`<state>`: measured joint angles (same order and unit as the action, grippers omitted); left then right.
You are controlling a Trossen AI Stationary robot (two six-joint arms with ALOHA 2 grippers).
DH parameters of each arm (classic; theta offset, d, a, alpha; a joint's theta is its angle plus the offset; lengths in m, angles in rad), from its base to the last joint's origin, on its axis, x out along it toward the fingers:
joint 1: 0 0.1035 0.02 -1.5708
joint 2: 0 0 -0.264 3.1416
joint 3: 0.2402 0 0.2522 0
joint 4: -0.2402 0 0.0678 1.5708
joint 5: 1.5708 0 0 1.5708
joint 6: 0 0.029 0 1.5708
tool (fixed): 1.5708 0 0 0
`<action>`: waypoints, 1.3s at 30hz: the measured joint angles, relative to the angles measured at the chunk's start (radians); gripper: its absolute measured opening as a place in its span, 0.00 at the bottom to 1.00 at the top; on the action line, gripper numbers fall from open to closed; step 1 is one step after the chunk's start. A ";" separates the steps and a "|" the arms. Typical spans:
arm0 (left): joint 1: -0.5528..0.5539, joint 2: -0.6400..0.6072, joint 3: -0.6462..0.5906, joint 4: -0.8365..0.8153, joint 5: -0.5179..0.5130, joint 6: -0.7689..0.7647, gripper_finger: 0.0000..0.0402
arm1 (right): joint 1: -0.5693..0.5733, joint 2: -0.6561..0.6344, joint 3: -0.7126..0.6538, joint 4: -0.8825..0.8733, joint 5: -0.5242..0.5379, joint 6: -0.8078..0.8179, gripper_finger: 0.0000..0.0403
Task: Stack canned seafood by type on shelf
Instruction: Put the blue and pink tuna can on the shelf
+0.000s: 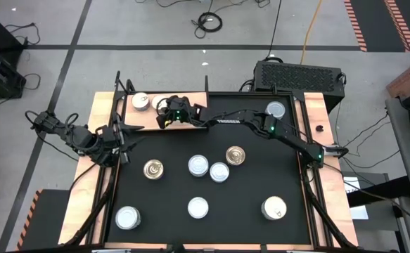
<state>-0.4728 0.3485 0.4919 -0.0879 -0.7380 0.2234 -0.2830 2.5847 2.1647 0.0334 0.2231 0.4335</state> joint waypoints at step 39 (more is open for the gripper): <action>0.000 0.000 0.000 0.001 0.000 0.001 0.43 | 0.013 -0.002 0.001 -0.008 -0.045 -0.105 0.00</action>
<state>-0.4727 0.3485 0.4919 -0.0872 -0.7380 0.2245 -0.2695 2.5828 2.1654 0.0249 0.1784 0.3287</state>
